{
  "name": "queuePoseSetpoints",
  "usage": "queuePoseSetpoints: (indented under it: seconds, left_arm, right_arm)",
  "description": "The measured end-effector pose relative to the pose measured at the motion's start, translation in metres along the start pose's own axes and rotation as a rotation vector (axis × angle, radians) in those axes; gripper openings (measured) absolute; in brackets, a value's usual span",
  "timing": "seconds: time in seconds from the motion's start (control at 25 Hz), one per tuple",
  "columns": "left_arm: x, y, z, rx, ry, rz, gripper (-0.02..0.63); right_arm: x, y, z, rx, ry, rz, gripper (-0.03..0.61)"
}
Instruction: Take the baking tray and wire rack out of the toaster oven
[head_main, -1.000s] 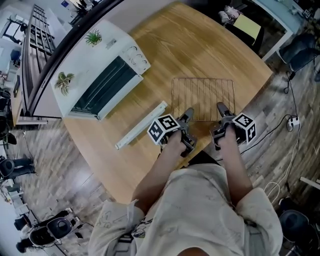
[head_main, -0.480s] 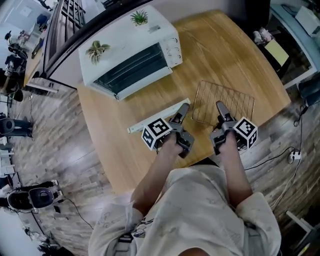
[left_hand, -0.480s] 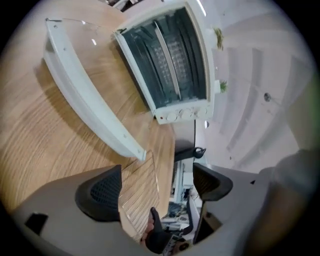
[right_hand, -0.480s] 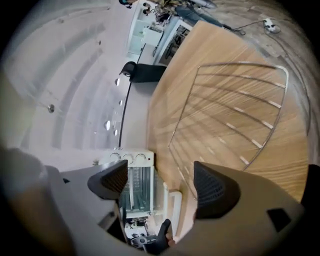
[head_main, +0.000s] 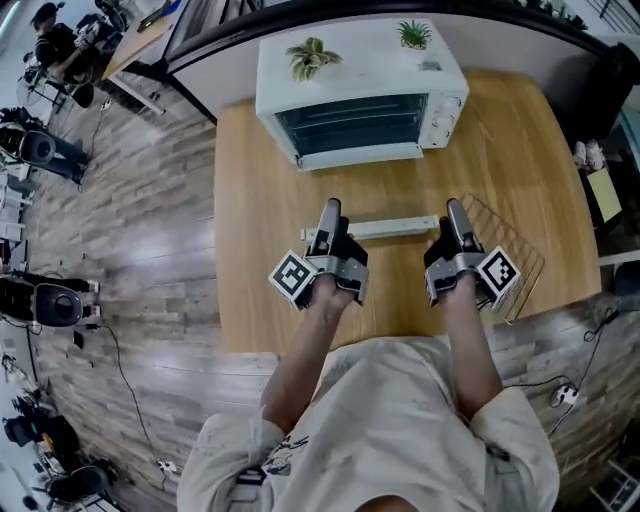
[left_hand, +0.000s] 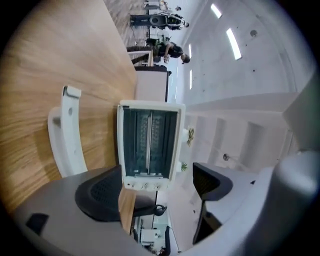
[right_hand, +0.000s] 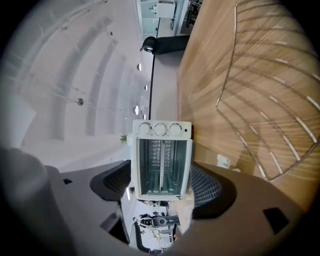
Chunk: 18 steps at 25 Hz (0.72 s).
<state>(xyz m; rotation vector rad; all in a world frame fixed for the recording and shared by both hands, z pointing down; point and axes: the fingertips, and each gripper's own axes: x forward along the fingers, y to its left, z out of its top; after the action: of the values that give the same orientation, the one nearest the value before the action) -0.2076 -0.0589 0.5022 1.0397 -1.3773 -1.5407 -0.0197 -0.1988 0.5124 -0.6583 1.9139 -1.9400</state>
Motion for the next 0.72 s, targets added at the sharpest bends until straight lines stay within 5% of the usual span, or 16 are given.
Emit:
queuePoseSetpoints:
  seconds: [0.24,0.72]
  left_arm:
    - [-0.015,-0.004,0.043,-0.012,-0.119,-0.033,0.459]
    - [0.017,0.009,0.049,-0.003,-0.116,-0.017,0.459]
  right_arm:
    - [0.025,0.008,-0.027,0.003,0.059,0.036,0.379]
    - [0.062,0.001,-0.029,-0.029,0.093,-0.006,0.367]
